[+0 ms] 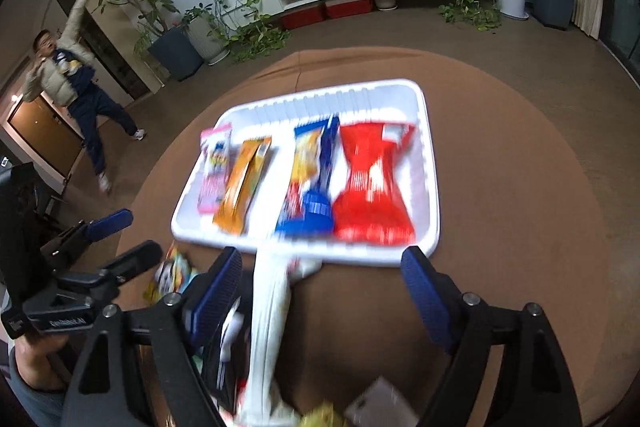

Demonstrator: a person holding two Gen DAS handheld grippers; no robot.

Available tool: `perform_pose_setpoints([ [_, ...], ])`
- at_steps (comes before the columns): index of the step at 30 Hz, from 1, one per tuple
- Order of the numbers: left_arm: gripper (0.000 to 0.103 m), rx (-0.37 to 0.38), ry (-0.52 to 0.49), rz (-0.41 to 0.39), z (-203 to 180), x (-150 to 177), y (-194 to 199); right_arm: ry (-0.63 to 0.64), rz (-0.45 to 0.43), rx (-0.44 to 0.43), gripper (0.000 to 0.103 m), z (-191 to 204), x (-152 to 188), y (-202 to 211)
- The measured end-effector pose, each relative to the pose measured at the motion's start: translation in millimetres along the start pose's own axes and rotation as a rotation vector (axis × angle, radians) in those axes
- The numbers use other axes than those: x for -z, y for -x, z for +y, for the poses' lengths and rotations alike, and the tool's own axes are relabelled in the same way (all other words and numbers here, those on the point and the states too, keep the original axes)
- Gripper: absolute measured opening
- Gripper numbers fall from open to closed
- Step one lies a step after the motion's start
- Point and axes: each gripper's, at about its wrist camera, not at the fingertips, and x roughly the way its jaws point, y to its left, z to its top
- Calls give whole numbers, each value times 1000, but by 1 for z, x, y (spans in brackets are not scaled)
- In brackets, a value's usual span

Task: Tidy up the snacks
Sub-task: 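Grasp the brown-and-red chocolate packet with the left gripper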

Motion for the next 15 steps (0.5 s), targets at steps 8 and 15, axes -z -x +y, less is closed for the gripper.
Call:
perform_pose_setpoints([
  [8,98,34,-75,66,-18,96,46,-7,4,-51,84,2,58,27],
  [15,97,8,-233,159,-49,169,48,-13,-9,-57,84,4,92,43],
])
